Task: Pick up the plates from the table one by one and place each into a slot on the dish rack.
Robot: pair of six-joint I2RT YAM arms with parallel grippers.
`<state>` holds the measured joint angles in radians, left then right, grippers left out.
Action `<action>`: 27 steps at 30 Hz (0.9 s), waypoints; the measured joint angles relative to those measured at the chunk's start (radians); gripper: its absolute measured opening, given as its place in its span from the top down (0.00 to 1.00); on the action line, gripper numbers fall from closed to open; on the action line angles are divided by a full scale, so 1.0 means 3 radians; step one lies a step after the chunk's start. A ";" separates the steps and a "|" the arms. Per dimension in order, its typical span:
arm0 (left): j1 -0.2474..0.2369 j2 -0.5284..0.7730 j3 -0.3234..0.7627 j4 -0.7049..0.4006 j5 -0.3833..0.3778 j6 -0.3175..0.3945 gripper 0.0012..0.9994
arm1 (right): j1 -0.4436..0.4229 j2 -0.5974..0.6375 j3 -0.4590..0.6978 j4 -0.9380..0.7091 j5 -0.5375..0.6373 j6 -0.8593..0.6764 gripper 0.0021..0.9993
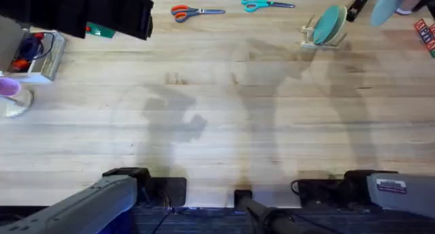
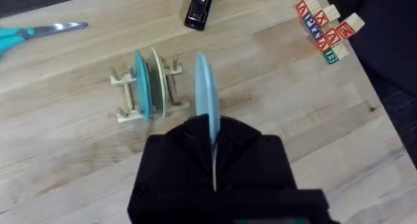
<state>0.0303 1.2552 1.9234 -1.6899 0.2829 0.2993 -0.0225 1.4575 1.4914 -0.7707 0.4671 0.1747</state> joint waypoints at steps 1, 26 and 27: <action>0.0000 0.0000 -0.0001 0.0001 0.0000 -0.0001 0.01 | -0.0009 0.0024 0.0000 0.0012 -0.0001 -0.0002 0.97; 0.0000 0.0000 -0.0001 0.0000 0.0000 -0.0001 0.01 | -0.0127 0.0392 0.0000 0.0324 -0.0242 -0.0062 0.97; 0.0000 0.0000 -0.0001 0.0000 0.0000 -0.0001 0.01 | -0.0134 0.0391 0.0000 0.0339 -0.0242 -0.0062 0.97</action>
<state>0.0303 1.2552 1.9232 -1.6899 0.2829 0.2989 -0.0626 1.5749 1.4914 -0.6691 0.3946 0.1562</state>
